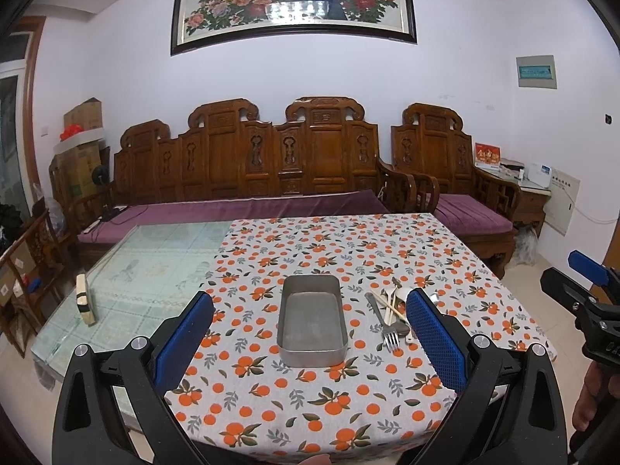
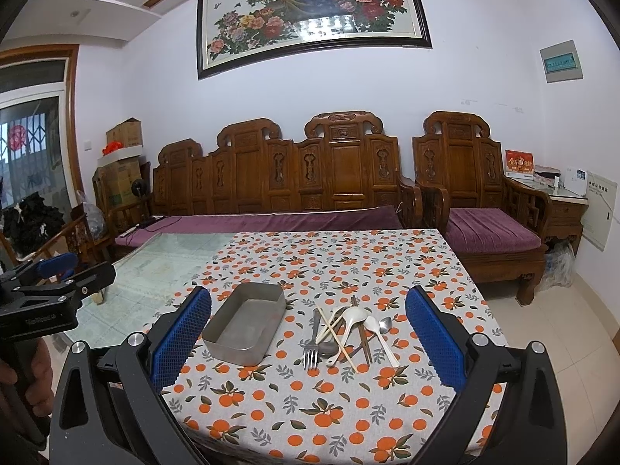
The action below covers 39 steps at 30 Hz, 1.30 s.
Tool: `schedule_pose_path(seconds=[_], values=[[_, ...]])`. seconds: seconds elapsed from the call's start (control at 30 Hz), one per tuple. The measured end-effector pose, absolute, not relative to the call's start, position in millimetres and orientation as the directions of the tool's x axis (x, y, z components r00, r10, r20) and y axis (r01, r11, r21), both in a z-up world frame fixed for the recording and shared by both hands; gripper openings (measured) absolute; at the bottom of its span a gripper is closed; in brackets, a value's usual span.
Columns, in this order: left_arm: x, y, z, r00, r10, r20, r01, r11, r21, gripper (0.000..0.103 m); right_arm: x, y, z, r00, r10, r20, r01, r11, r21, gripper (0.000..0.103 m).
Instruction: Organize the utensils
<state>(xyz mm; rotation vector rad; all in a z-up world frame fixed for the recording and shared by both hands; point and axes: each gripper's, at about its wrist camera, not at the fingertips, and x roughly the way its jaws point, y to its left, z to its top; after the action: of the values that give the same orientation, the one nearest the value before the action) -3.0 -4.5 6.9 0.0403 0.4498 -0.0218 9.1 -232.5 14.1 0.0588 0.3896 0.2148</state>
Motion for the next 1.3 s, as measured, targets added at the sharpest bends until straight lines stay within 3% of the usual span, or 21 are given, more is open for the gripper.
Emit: schedule_pose_path(seconds=[1.3], values=[[-14,-14,10,0.905,-0.026,-0.425,0.048,0.998,0.041,0.096,11,-232,17,0.901,0.221,-0.373,-0.196,0.975,0.104,0.101]])
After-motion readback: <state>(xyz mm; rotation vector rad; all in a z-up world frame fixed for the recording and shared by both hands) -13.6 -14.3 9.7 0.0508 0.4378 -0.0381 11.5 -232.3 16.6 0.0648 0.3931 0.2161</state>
